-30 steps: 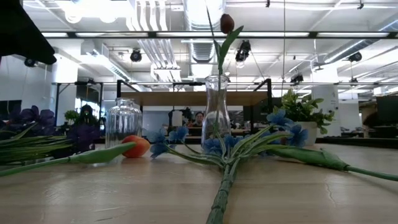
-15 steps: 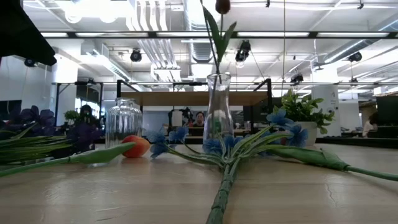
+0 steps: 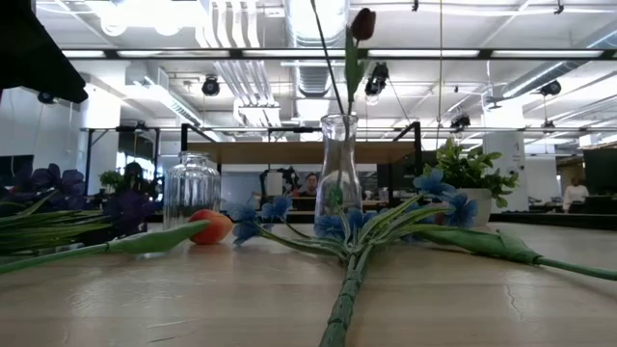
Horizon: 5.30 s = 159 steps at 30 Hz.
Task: Pick and place flowers into a vace then onto a shelf
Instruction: Put the right red tulip into the right transparent vase, then put the red tulip into the right transparent vase
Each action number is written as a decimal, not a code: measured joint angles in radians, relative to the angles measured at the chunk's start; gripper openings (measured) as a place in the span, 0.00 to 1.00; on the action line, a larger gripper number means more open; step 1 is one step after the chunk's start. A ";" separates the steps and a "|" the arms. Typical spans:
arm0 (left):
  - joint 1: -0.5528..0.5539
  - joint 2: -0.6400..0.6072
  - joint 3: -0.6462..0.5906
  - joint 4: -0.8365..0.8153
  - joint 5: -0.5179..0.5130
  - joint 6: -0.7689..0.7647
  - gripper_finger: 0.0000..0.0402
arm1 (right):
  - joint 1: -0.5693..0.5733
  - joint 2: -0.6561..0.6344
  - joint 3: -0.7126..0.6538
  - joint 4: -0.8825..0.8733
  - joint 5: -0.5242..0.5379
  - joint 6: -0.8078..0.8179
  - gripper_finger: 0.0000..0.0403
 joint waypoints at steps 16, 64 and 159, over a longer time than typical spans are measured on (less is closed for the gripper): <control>0.000 0.000 -0.003 0.000 0.000 -0.001 0.18 | 0.014 -0.003 -0.139 0.166 0.011 0.074 0.02; 0.000 0.000 -0.005 0.000 0.000 -0.004 0.18 | 0.118 -0.095 -0.220 0.144 0.289 0.006 0.25; 0.015 0.000 -0.006 0.084 0.201 0.029 0.18 | 0.585 0.035 -0.018 -1.208 0.158 1.337 0.54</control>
